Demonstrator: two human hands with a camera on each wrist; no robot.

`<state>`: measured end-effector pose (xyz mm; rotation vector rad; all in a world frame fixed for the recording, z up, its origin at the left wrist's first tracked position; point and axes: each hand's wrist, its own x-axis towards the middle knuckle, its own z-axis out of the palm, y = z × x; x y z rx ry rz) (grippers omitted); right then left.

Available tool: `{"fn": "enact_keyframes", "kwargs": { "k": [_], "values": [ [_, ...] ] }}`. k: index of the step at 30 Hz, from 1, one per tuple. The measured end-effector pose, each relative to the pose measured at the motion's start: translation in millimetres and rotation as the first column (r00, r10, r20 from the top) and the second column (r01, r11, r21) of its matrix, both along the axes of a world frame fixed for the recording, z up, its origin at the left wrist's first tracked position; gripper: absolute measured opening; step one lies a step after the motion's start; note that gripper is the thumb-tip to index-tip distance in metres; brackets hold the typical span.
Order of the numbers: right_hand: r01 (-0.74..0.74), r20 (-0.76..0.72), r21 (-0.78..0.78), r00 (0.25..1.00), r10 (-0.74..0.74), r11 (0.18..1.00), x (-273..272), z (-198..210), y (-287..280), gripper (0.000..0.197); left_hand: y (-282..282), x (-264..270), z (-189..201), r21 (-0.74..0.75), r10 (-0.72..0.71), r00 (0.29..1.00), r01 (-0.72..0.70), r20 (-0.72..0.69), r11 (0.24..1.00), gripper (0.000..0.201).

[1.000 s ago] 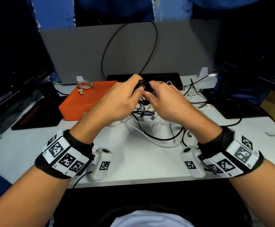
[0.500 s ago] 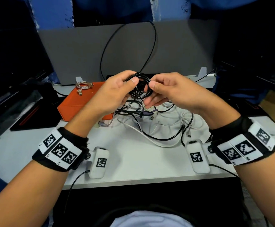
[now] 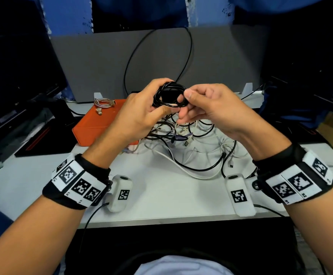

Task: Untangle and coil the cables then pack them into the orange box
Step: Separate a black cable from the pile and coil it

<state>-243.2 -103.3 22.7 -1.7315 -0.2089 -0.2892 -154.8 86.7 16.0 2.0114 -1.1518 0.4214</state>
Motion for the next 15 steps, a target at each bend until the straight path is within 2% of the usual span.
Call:
{"fn": "enact_keyframes", "kwargs": {
  "k": [3, 7, 11, 15],
  "values": [
    [0.005, -0.019, 0.053, 1.000, -0.004, 0.999, 3.5, -3.7, 0.9, 0.022, 0.1, 0.8, 0.1, -0.001, -0.023, 0.998, 0.023, -0.057, 1.000, 0.050],
    [0.092, -0.005, -0.045, 0.996, -0.092, 0.995, 5.5, -5.5, 0.1, 0.017, 4.5, -4.8, 4.3, 0.093, -0.082, 0.982, 0.099, -0.172, 0.991, 0.072],
    [0.115, 0.017, -0.068, 0.993, -0.114, 0.991, 4.5, -5.0, 2.7, 0.017, 1.3, -1.8, 0.7, 0.019, -0.053, 0.992, 0.055, -0.113, 0.998, 0.047],
    [0.109, 0.013, -0.023, 0.994, -0.109, 0.994, 6.0, -7.8, 5.9, 0.020, -0.5, 8.1, -3.2, -0.014, -0.004, 0.998, 0.004, -0.062, 1.000, 0.038]
  ]
}}
